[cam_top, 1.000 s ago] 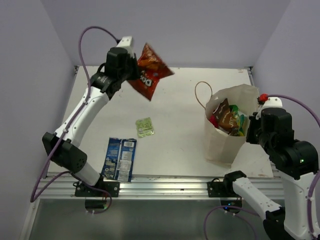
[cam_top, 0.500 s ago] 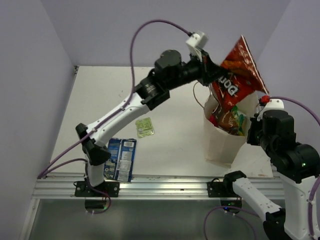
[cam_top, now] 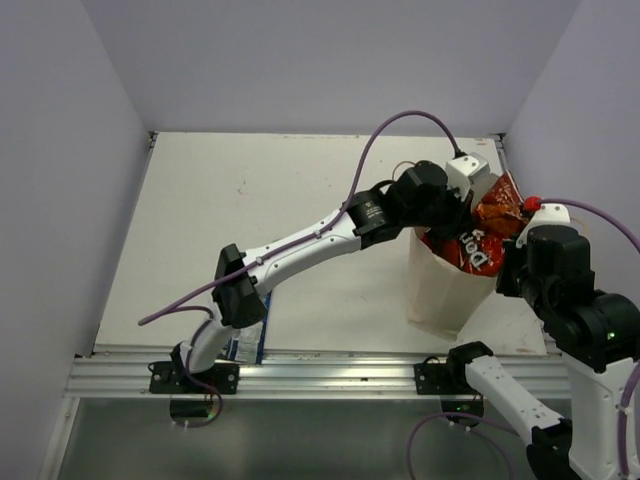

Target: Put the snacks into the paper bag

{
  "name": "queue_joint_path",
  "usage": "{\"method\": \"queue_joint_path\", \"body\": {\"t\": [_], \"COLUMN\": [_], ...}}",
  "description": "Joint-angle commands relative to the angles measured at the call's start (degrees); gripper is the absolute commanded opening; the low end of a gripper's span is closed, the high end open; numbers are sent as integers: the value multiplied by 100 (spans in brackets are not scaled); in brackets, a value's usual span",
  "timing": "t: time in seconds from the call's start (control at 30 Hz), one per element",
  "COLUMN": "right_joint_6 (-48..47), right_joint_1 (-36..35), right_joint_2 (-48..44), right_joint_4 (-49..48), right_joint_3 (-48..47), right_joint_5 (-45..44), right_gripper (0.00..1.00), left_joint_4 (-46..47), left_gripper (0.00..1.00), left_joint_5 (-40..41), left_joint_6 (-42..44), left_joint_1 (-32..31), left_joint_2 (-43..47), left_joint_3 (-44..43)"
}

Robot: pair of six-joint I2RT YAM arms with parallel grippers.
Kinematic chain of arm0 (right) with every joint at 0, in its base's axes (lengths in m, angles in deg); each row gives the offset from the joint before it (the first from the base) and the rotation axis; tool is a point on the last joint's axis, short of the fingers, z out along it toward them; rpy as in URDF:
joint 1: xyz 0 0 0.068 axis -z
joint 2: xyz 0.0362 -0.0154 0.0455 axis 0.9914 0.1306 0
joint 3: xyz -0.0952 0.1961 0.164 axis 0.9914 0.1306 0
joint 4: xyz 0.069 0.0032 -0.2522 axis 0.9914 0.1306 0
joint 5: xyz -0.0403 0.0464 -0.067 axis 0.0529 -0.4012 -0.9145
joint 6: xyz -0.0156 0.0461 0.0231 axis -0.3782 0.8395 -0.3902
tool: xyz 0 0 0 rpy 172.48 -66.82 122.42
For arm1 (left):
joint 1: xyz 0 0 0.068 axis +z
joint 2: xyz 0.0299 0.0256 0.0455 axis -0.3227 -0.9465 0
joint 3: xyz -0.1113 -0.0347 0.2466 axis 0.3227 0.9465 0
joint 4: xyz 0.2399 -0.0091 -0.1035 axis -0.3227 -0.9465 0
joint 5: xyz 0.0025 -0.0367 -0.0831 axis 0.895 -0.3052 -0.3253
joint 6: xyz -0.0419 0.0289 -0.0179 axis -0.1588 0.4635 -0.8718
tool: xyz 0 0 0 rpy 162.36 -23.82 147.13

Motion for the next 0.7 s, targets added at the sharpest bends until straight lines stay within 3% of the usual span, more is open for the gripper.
{"method": "queue_joint_path", "body": {"t": [0.0, 0.13, 0.23, 0.5, 0.6, 0.63, 0.67], "right_joint_6": [-89, -97, -89, -80, -80, -80, -71], "right_joint_1": [-51, -60, -69, -69, -69, -69, -69], "right_joint_2": [-57, -22, -13, -83, -83, -83, -83], "right_joint_4": [-56, -65, -65, -56, -48, -56, -56], "right_joint_3": [-221, -212, -229, -221, -221, -221, -221], "right_joint_5": [87, 122, 131, 149, 140, 157, 158], "right_gripper": [0, 0, 0, 0, 0, 0, 0], "left_joint_4": [-1073, -1478, -1619, -1928, -1087, -231, 213], "left_gripper": [0, 0, 6, 8, 29, 55, 68], "left_joint_5": [276, 637, 910, 981, 814, 822, 822], "left_joint_6": [413, 501, 510, 457, 571, 667, 703], "left_joint_1": [-112, -112, -112, -112, -129, -155, -173], "left_joint_2": [-115, -151, -116, -195, 304, 828, 1103], "left_joint_3": [-402, -314, -358, -525, -298, -114, 305]}}
